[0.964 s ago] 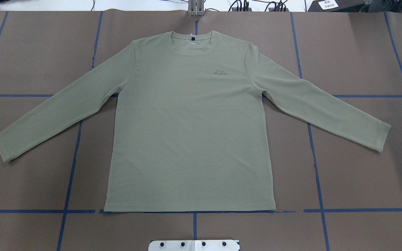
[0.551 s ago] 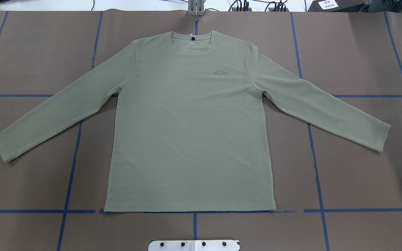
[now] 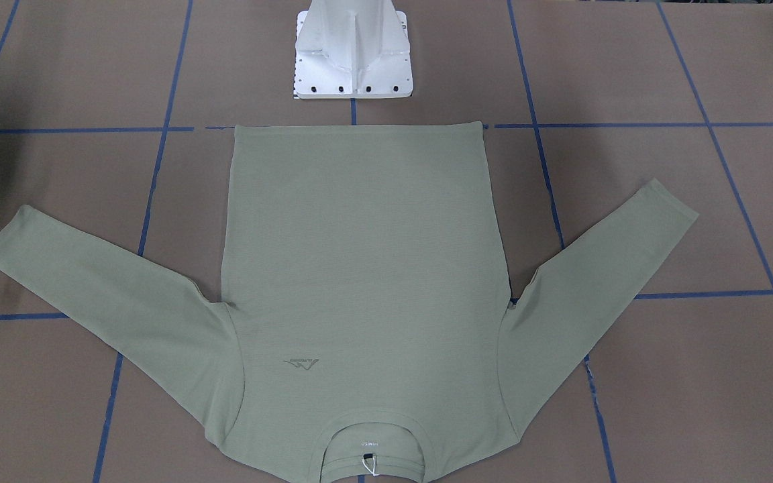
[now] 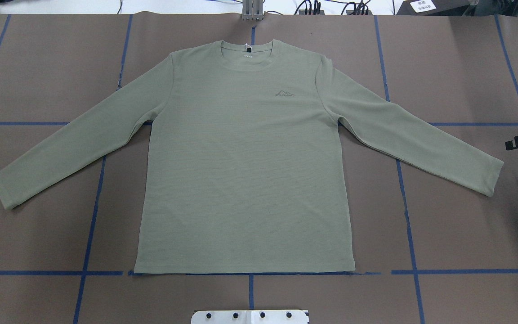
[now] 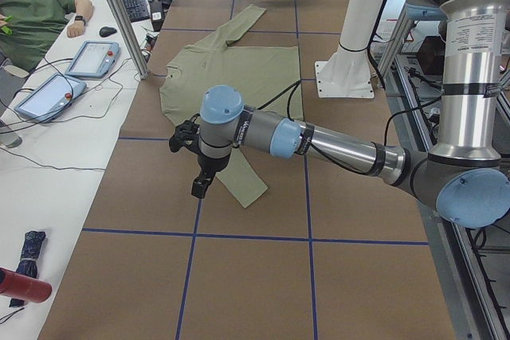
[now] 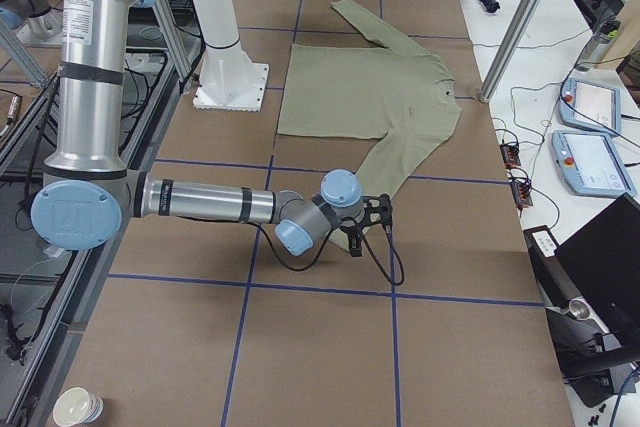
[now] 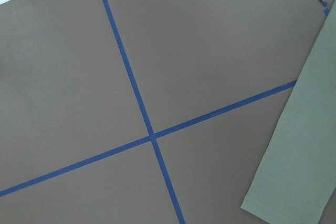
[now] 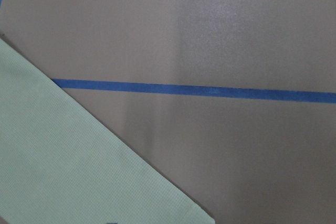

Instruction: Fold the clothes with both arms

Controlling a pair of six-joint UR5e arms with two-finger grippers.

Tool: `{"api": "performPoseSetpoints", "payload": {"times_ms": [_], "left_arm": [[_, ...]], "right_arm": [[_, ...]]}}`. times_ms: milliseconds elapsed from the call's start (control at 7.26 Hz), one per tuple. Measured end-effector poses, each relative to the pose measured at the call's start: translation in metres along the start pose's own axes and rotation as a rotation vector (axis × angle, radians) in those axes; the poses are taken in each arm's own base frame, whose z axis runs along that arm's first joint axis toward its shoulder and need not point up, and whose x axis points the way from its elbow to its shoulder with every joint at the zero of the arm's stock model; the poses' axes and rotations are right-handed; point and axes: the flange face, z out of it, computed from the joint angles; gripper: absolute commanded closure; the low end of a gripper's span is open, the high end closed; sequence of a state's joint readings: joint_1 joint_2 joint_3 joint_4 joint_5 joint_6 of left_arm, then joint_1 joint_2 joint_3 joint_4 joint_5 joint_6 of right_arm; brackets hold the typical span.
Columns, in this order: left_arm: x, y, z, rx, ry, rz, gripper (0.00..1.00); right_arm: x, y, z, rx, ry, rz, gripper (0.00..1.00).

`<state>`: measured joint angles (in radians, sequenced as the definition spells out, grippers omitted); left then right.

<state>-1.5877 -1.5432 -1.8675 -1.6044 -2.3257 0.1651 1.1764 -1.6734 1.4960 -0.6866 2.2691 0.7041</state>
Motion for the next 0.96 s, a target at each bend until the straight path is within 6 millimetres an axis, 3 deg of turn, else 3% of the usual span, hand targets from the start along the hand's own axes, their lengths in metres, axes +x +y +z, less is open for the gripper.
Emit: {"api": "performPoseSetpoints", "payload": {"times_ms": [275, 551, 964], "left_arm": [[0.000, 0.000, 0.000, -0.001, 0.000, 0.000, 0.00], [0.000, 0.000, 0.000, 0.000, 0.001, 0.000, 0.00], [0.000, 0.001, 0.001, -0.002, 0.001, -0.001, 0.00]], "right_arm": [[-0.003, 0.008, 0.030, 0.001, 0.016, 0.016, 0.11], [-0.003, 0.016, 0.040, -0.013, 0.025, 0.015, 0.12], [0.000, 0.027, 0.051, -0.041, 0.035, 0.012, 0.22]]}}
